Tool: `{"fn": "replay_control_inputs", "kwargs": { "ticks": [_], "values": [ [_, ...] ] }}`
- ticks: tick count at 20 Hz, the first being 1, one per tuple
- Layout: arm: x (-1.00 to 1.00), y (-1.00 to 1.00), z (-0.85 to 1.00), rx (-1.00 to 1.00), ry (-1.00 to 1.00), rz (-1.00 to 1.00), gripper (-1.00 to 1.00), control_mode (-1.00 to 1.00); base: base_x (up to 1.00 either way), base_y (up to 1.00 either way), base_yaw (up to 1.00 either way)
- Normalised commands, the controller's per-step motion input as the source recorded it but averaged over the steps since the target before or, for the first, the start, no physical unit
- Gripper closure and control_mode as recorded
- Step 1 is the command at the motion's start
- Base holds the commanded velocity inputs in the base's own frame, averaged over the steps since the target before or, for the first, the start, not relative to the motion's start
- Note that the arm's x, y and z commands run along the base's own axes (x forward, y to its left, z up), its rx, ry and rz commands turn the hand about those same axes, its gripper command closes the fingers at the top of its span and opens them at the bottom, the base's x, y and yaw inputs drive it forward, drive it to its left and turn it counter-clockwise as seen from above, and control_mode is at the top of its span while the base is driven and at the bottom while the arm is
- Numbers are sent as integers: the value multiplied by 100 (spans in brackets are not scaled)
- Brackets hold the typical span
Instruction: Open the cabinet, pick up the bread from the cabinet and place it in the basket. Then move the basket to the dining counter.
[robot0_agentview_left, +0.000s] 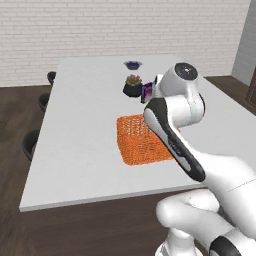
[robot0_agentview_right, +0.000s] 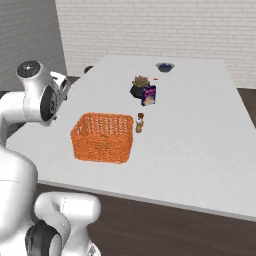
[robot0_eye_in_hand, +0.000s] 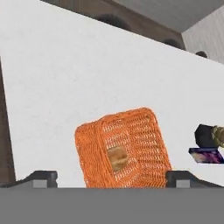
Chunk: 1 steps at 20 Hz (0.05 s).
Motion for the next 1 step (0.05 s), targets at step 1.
{"fn": "replay_control_inputs", "kwargs": {
  "ticks": [1],
  "values": [
    [-100,0,100,17,-44,-12,-100,-100,0,0,0]
  ]
}}
